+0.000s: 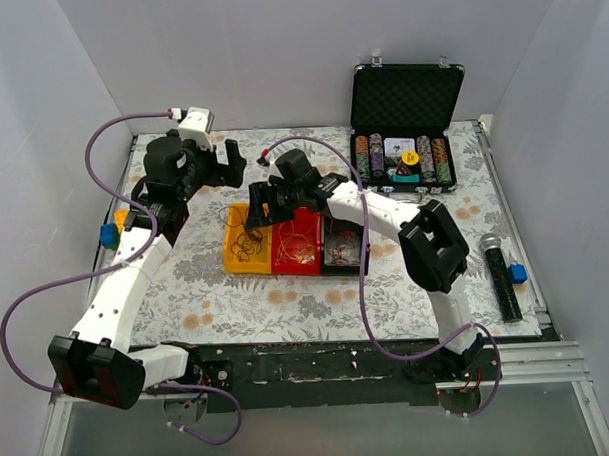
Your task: Untangle the cables
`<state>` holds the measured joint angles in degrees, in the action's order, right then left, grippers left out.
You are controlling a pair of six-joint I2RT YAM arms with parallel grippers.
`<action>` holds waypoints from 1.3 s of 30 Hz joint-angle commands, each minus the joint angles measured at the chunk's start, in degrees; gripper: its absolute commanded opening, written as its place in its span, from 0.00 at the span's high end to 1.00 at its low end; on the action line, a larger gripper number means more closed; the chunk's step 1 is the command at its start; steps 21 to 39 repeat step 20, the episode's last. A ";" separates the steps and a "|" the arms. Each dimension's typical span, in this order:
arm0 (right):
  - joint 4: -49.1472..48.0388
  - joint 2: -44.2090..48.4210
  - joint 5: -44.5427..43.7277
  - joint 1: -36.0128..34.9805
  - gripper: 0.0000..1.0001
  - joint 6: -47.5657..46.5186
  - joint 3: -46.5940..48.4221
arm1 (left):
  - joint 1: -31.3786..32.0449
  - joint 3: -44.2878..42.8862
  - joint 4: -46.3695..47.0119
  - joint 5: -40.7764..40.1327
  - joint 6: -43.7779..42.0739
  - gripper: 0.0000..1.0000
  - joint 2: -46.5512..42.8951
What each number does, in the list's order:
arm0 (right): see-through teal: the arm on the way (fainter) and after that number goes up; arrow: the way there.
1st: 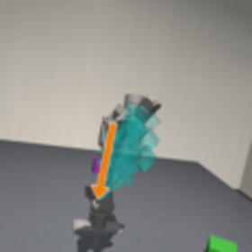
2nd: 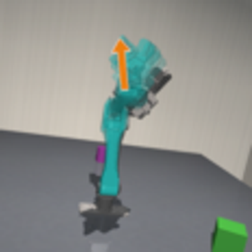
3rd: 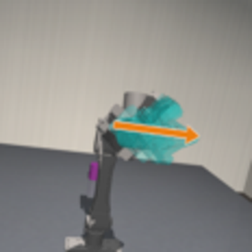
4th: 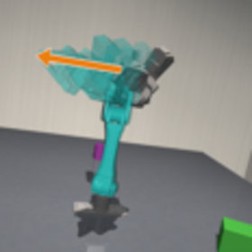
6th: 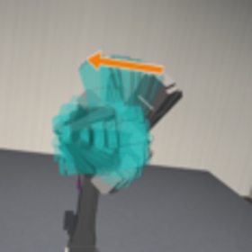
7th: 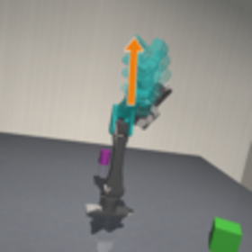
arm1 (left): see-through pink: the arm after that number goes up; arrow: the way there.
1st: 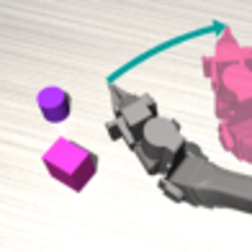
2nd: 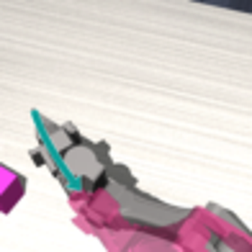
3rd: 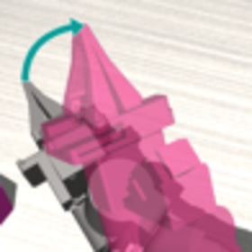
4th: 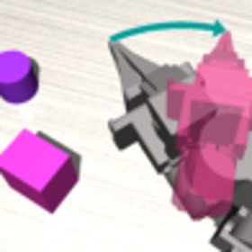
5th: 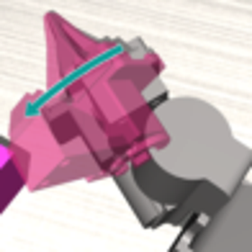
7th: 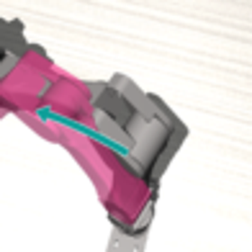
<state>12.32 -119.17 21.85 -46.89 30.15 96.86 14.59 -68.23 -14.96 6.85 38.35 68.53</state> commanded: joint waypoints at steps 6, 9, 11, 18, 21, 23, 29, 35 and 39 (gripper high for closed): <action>4.81 19.93 -6.89 0.49 0.15 -5.98 -10.45 | -1.76 -7.44 -8.67 3.87 0.68 0.02 4.67; 9.82 24.94 -11.90 1.10 0.14 -7.21 -13.44 | -1.85 -10.86 -13.76 4.83 0.68 0.02 8.53; 12.20 28.80 -13.84 1.89 0.13 -7.82 -15.72 | -1.85 -13.06 -16.84 4.49 0.67 0.02 11.44; 11.06 43.57 -16.92 4.44 0.12 -8.71 -28.73 | -1.93 -17.99 -22.39 2.99 1.03 0.02 16.46; 11.94 46.21 -18.15 4.97 0.11 -8.88 -30.32 | -2.02 -17.73 -21.61 3.78 0.94 0.02 16.11; 11.94 46.21 -18.15 4.97 0.11 -8.88 -30.32 | -2.02 -17.73 -21.61 3.78 0.94 0.02 16.11; 11.94 46.21 -18.15 4.97 0.11 -8.88 -30.32 | -2.02 -17.73 -21.61 3.78 0.94 0.02 16.11; 11.94 46.21 -18.15 4.97 0.11 -8.88 -30.32 | -2.02 -17.73 -21.61 3.78 0.94 0.02 16.11; 11.94 46.21 -18.15 4.97 0.11 -8.88 -30.32 | -2.02 -17.73 -21.61 3.78 0.94 0.02 16.11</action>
